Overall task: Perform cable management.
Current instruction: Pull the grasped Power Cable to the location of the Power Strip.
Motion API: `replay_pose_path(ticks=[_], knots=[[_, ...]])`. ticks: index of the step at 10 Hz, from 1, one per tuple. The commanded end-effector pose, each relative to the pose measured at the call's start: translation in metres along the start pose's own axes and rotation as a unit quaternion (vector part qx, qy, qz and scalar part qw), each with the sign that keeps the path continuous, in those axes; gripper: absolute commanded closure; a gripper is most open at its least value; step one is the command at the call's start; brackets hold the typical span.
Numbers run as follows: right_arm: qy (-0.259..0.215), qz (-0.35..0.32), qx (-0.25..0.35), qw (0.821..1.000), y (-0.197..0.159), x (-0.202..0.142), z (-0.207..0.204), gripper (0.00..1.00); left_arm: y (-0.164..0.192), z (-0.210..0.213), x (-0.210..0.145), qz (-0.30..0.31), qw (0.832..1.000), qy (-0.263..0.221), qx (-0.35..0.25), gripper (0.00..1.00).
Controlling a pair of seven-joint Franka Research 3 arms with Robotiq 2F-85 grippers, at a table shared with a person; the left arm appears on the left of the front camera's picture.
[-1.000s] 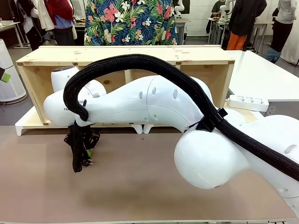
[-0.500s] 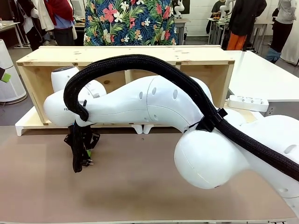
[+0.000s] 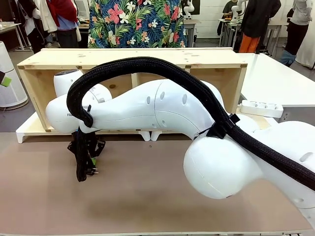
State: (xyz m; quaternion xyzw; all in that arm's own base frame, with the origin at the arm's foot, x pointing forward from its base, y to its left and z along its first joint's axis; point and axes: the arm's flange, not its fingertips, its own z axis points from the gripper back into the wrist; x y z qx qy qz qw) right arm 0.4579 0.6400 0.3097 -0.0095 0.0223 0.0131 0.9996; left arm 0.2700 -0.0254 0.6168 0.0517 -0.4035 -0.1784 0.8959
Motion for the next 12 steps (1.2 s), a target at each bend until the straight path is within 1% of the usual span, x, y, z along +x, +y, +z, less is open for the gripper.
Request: replay_pose_path(ticks=[1,4,8,10,12], knots=[[0.016,0.038,-0.021,0.999,-0.012,-0.020,0.010,0.86,0.000,-0.002,0.002,-0.001,1.000,-0.003,0.005,0.00],[0.051,0.079,-0.052,0.994,-0.032,-0.049,0.025,0.86,0.000,-0.002,0.002,-0.001,1.000,-0.003,0.005,0.00],[0.085,0.142,-0.056,0.985,-0.062,-0.088,0.036,0.86,0.000,-0.002,0.002,-0.001,1.000,-0.003,0.005,0.00],[0.089,0.154,-0.052,0.983,-0.079,-0.105,0.040,0.86,0.000,-0.002,0.002,-0.001,1.000,-0.003,0.005,0.00],[0.081,0.153,-0.046,0.984,-0.100,-0.126,0.040,0.86,0.000,-0.002,0.002,-0.001,1.000,-0.003,0.005,0.00]])
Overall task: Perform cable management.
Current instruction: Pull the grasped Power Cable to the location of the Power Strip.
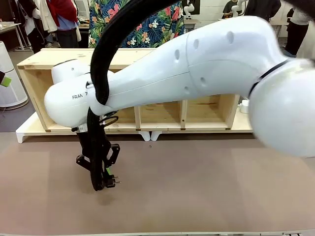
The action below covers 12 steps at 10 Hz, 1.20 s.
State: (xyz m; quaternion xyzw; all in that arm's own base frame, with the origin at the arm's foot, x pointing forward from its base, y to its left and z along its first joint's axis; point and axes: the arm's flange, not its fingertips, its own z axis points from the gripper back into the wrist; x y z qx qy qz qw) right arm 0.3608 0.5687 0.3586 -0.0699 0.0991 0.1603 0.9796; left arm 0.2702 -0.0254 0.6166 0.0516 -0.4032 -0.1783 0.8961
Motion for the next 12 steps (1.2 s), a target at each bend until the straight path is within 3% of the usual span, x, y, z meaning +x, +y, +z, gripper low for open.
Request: replay_pose_path(ticks=[1,8,12], knots=[[-0.003,0.001,0.020,1.000,-0.029,-0.044,-0.015,0.86,0.000,-0.001,0.002,-0.001,1.000,-0.003,0.006,0.00],[-0.025,-0.100,0.042,0.994,-0.093,-0.122,-0.049,0.86,0.000,-0.001,0.002,-0.001,1.000,-0.003,0.006,0.00],[-0.050,-0.170,0.091,0.980,-0.144,-0.155,-0.070,0.86,0.000,-0.001,0.002,-0.001,1.000,-0.003,0.006,0.00]])
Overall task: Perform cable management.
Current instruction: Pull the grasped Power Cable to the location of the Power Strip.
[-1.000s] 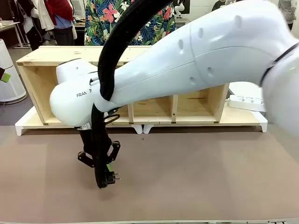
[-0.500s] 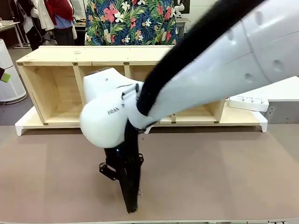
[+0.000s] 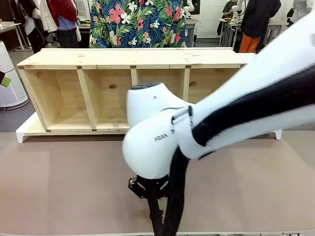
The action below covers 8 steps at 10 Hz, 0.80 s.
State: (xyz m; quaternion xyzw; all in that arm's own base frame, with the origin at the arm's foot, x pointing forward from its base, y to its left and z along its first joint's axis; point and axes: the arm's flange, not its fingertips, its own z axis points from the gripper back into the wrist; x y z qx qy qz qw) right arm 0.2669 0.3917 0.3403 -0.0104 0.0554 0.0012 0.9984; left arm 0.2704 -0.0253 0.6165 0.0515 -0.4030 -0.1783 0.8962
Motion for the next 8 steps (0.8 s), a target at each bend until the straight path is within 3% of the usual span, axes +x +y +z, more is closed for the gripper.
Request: replay_pose_path(ticks=[1,8], knots=[[-0.004,-0.032,0.024,0.999,-0.0239,-0.0152,-0.0023,0.86,0.0000,-0.0010,0.0017,-0.001,1.000,-0.003,0.006,0.00],[-0.011,-0.031,0.016,0.999,-0.0246,-0.0070,0.0002,0.86,0.0000,-0.0010,0.0017,-0.001,1.000,-0.003,0.006,0.00]])
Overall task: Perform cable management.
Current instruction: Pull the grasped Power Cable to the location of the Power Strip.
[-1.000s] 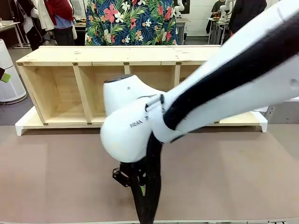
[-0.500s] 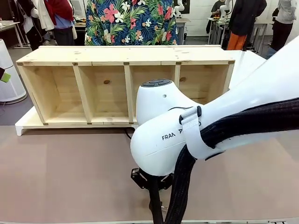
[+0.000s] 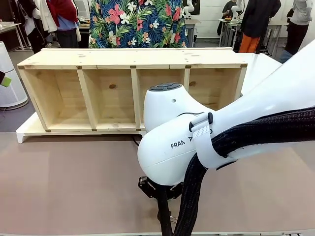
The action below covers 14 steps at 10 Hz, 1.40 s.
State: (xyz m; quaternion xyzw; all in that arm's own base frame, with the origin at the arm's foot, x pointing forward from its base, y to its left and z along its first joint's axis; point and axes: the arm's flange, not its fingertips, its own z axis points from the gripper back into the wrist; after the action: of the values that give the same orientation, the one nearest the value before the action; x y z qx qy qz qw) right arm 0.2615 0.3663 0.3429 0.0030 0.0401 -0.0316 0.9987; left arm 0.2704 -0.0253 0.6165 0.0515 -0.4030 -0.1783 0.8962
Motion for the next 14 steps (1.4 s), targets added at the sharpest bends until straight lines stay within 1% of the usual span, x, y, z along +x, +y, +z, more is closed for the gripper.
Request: replay_pose_path(ticks=[1,6,7,9,11,12,13,14], knots=[[0.004,0.001,0.001,1.000,0.001,-0.001,-0.001,0.86,0.000,-0.001,0.002,-0.001,1.000,-0.003,0.006,0.00],[0.000,0.001,-0.001,1.000,0.001,-0.001,0.000,0.86,0.000,-0.001,0.002,-0.001,1.000,-0.003,0.006,0.00],[-0.005,0.009,-0.023,1.000,-0.013,-0.007,-0.005,0.86,0.000,-0.001,0.002,-0.001,1.000,-0.003,0.006,0.00],[-0.004,0.011,-0.044,0.999,-0.046,-0.021,-0.005,0.86,0.000,-0.001,0.002,-0.001,1.000,-0.003,0.006,0.00],[0.002,0.007,-0.037,0.999,-0.071,-0.036,0.001,0.86,0.000,-0.001,0.002,-0.001,1.000,-0.003,0.006,0.00],[-0.014,0.003,-0.036,0.999,-0.088,-0.043,0.004,0.86,0.000,-0.001,0.002,-0.001,1.000,-0.003,0.006,0.00],[-0.028,-0.011,-0.037,0.999,-0.103,-0.042,0.009,0.86,0.000,-0.001,0.002,-0.001,1.000,-0.003,0.006,0.00],[-0.037,-0.033,-0.033,0.998,-0.123,-0.034,0.013,0.86,0.000,-0.001,0.002,-0.001,1.000,-0.003,0.006,0.00]])
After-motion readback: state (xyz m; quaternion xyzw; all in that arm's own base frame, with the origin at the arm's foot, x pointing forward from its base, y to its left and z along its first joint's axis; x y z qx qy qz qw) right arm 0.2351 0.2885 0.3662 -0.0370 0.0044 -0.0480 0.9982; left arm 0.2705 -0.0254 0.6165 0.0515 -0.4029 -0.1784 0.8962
